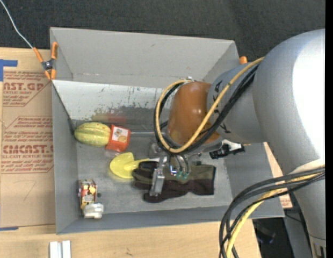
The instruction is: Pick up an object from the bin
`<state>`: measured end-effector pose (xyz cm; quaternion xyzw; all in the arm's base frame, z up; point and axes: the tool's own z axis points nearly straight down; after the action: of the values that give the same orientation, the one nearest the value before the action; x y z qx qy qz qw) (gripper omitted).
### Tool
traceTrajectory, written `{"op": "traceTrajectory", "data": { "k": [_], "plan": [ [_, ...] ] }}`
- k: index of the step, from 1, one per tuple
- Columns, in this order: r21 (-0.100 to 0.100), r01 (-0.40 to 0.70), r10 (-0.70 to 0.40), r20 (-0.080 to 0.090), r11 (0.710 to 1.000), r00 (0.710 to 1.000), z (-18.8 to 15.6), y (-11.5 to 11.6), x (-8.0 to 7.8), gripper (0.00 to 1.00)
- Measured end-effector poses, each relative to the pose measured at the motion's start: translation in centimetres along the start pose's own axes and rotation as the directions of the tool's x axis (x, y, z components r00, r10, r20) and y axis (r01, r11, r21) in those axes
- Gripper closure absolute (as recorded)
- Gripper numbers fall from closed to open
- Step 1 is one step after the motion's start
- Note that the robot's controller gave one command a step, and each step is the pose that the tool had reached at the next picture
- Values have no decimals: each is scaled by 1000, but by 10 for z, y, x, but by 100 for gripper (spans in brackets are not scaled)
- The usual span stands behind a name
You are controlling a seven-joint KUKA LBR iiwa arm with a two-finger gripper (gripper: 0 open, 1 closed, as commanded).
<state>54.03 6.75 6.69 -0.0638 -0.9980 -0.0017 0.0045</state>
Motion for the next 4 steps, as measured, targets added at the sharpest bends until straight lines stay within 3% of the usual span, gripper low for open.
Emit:
{"op": "traceTrajectory", "data": {
  "k": [1,2,4],
  "plan": [
    [1,34,-34,8,999,999,-2,-3,2,0],
    [-2,1,-1,2,1000,1000,0,1,0,100],
    [-1,1,-1,-2,1000,1000,-4,1,1,100]
  ]
}}
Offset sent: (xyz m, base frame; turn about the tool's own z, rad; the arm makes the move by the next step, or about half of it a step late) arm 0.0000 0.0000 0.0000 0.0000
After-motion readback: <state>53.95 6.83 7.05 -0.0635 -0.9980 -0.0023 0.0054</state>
